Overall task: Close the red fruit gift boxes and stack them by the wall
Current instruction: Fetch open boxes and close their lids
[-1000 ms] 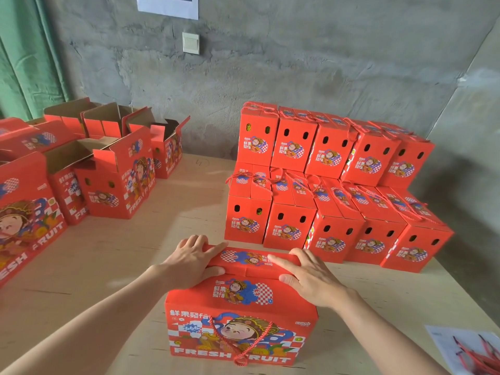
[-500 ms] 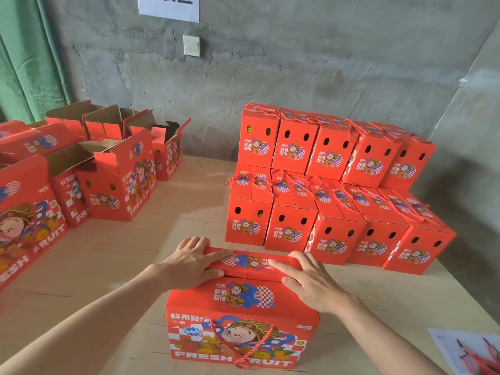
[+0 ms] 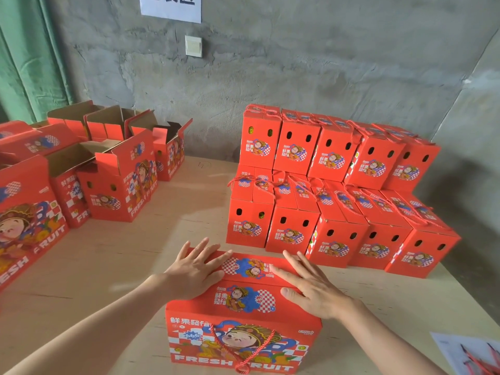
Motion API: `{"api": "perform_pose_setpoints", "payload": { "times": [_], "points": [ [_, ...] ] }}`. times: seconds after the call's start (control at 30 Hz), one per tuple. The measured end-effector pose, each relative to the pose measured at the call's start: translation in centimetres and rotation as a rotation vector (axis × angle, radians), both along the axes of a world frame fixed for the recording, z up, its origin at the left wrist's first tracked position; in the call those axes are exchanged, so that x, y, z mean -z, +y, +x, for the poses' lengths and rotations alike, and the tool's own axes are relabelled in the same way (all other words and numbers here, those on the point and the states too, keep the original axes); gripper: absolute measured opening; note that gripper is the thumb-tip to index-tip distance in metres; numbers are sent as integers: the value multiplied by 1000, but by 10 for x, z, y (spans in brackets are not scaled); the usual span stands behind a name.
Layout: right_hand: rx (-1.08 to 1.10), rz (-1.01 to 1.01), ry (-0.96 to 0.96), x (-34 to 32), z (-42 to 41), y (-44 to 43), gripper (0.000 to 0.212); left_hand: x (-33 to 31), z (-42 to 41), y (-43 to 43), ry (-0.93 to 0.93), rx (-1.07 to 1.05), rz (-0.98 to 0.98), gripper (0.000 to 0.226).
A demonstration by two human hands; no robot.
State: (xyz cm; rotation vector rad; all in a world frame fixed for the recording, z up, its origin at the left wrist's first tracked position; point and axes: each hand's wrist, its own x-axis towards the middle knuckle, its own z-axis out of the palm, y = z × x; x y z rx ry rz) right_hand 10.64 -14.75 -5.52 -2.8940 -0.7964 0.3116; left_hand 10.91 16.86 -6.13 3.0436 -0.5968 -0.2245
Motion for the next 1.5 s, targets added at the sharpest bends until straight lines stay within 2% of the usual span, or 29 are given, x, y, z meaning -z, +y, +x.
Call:
{"api": "perform_pose_setpoints", "payload": {
  "times": [0.1, 0.17, 0.3, 0.53, 0.67, 0.77, 0.87, 0.93, 1.0, 1.07, 1.1, 1.17, 1.23, 1.33, 1.5],
  "points": [
    [-20, -26, -45, 4, -2, 2, 50, -3, 0, -5, 26, -4, 19, 75],
    [-33, -11, -79, 6, -4, 3, 52, -4, -2, -9, 15, -19, 26, 79],
    [-15, -11, -22, 1, -4, 5, 48, -3, -16, -24, -20, -49, -14, 53],
    [39, 73, -44, -5, -9, 9, 44, 14, -66, -87, -93, -30, -151, 59],
    [55, 80, -135, -5, -10, 12, 42, 16, -63, -83, -175, -17, -161, 59],
    [154, 70, -227, 1, -14, 13, 41, 12, -45, -74, -208, 55, -158, 53],
    [346, -8, -234, 8, -17, 18, 43, 3, -15, -71, -156, 134, -105, 48],
    [463, -66, -209, 8, -18, 24, 47, -4, 7, -74, -140, 53, -7, 47],
    [470, -133, -203, 4, -19, 21, 56, -10, 22, -83, -125, -65, 103, 48],
    [392, -149, -117, -1, -24, 4, 68, -14, 25, -98, -123, -111, 141, 56],
    [357, -103, -26, -2, -28, -5, 70, -12, 21, -105, -105, -134, 81, 58],
    [315, 49, 139, -2, -37, -19, 74, -1, 4, -121, -59, -185, -183, 50],
    [300, 153, 152, 2, -42, -22, 87, 12, -19, -135, -34, -220, -401, 56],
    [368, 250, 127, 7, -47, -14, 94, 21, -30, -140, -41, -193, -461, 62],
    [473, 135, -92, 17, -64, 40, 104, 10, -3, -95, -50, -17, -448, 50]
  ]
}}
